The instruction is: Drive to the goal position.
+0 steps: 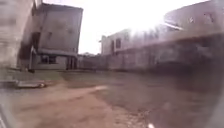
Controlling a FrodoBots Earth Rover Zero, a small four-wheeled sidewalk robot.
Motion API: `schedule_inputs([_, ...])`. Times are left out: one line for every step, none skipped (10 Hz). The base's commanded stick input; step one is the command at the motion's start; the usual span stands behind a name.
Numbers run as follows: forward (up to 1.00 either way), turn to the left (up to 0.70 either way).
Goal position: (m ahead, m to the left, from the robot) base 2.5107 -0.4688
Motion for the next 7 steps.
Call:
schedule_inputs([0.70, -0.22])
schedule_inputs([0.70, -0.32])
schedule_inputs([0.70, -0.32])
schedule_inputs([0.70, -0.32])
schedule_inputs([0.70, -0.32])
schedule_inputs([0.70, -0.32])
schedule_inputs([0.70, -0.32])
